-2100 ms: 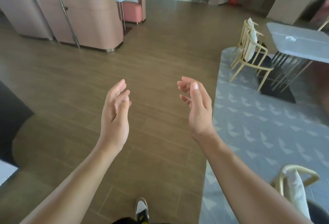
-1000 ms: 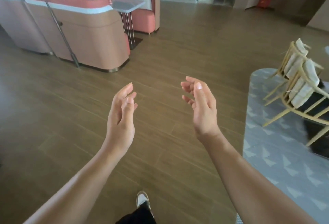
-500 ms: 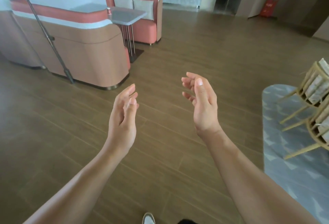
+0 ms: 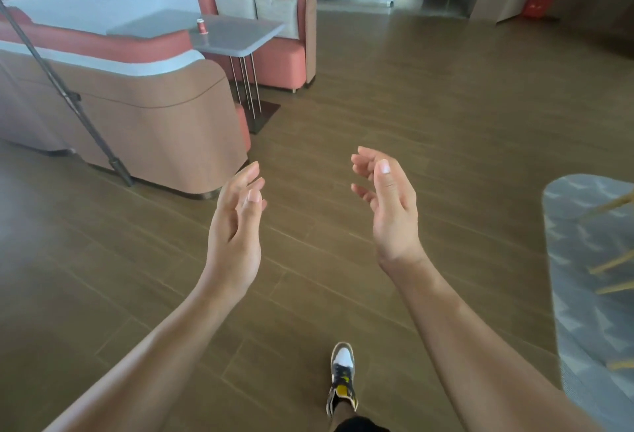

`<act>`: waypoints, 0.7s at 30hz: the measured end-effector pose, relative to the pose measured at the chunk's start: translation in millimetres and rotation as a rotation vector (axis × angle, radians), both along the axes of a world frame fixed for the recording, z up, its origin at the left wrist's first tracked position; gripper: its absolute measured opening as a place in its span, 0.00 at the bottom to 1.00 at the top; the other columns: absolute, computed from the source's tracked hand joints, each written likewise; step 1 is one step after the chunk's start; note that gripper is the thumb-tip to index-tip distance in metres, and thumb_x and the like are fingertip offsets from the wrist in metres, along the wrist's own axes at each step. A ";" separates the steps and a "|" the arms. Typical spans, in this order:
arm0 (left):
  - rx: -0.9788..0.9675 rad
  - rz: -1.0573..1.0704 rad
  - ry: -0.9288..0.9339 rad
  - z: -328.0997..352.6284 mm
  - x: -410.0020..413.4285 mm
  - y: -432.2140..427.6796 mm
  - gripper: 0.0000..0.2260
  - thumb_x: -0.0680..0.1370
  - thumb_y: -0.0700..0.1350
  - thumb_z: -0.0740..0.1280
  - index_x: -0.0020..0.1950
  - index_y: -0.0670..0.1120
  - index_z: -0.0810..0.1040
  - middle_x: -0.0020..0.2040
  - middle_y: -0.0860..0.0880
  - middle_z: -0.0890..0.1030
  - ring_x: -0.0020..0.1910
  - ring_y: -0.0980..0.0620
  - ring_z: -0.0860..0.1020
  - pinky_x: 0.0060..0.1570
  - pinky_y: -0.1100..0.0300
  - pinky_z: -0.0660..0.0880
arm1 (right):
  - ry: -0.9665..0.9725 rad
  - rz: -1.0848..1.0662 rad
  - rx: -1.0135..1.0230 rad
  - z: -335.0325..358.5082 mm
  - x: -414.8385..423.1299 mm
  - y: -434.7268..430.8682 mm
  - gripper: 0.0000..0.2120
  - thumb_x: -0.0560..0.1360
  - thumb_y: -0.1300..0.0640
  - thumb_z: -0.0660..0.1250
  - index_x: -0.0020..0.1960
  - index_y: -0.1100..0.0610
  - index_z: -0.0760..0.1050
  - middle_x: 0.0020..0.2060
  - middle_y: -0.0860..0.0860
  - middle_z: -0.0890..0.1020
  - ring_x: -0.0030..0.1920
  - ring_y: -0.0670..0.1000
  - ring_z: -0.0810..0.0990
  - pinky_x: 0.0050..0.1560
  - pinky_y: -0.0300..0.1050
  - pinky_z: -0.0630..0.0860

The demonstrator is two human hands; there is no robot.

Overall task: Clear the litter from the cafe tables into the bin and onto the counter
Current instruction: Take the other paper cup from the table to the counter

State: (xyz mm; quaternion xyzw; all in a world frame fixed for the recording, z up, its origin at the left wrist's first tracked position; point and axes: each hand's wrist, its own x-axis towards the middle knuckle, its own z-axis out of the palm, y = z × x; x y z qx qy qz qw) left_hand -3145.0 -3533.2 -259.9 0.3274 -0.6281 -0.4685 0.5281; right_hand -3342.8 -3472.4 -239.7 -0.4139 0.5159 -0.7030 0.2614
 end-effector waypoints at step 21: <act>0.020 0.132 0.085 10.1 -193.6 -443.0 0.20 0.84 0.54 0.58 0.74 0.51 0.71 0.73 0.50 0.75 0.74 0.54 0.75 0.72 0.51 0.74 | 0.038 0.165 0.027 8.4 -187.9 -467.8 0.25 0.77 0.34 0.59 0.64 0.47 0.80 0.60 0.37 0.83 0.65 0.42 0.79 0.70 0.53 0.77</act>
